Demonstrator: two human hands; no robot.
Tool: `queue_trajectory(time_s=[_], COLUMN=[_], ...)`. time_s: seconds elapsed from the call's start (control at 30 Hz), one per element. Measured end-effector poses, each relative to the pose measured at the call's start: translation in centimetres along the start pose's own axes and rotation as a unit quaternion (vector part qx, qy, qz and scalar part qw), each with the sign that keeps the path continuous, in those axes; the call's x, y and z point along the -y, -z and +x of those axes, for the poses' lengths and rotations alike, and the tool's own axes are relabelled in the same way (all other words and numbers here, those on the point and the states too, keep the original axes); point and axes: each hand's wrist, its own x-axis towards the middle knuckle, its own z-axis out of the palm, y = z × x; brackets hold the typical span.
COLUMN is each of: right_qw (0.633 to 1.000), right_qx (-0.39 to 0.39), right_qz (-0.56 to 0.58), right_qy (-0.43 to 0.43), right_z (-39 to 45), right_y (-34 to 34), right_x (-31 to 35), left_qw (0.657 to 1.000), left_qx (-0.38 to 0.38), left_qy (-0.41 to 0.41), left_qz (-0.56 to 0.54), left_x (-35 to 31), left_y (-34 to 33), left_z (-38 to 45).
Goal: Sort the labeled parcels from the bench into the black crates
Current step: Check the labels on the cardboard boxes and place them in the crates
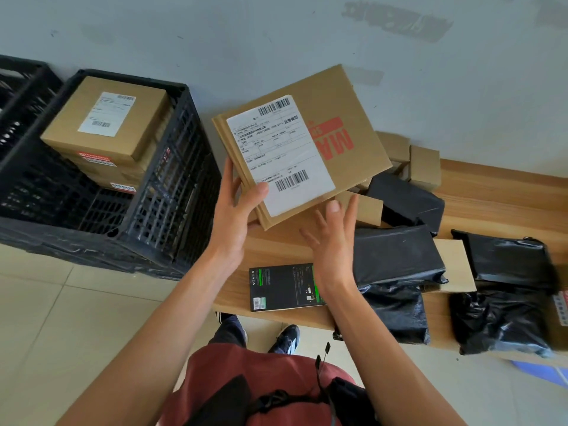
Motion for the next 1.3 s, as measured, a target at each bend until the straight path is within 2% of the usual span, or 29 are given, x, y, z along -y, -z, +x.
queue_trajectory(time_s=[0.1,0.2,0.33,0.43,0.57,0.73,0.93,1.17,1.3], right_qw=[0.997,0.99,0.982,0.981,0.98,0.979,0.977,0.971,0.965], right_qx=[-0.059,-0.06,-0.003,0.06,0.087,0.08,0.1,0.102,0.117], right_qz=[-0.037,-0.1,-0.145,-0.146,-0.153,-0.162,-0.165,-0.194,-0.196], right_qy=[0.029,0.079,0.118,0.109,0.092,0.094,0.087,0.093,0.131], right_z=[0.8,1.5,2.0,2.1,1.9,1.1,0.8,-1.2,-4.0], right_y=[1.9,3.5,4.1,3.7,2.3,-0.6,-4.9,-13.7,-19.4], right_x=[1.6,3.3,4.8,5.1,3.6,1.6,1.0,-0.9,-1.7], left_qw=[1.0,1.0,0.999,0.999,0.999,0.992,0.986,0.977,0.973], left_qx=[0.002,0.014,0.039,0.042,-0.043,-0.122,-0.136,-0.206,-0.226], left_qy=[-0.003,-0.011,-0.006,0.001,0.009,0.001,-0.004,-0.011,-0.042], left_qz=[0.011,0.01,0.019,0.034,0.023,0.044,0.091,0.048,0.016], left_x=[-0.6,-1.1,-1.4,-1.4,-1.2,-1.7,-2.9,-4.6,-6.8], left_y=[1.5,3.1,4.9,5.4,6.2,7.8,12.0,20.7,26.6], left_z=[0.4,0.7,1.0,0.9,0.1,-1.2,-1.6,-3.4,-4.7])
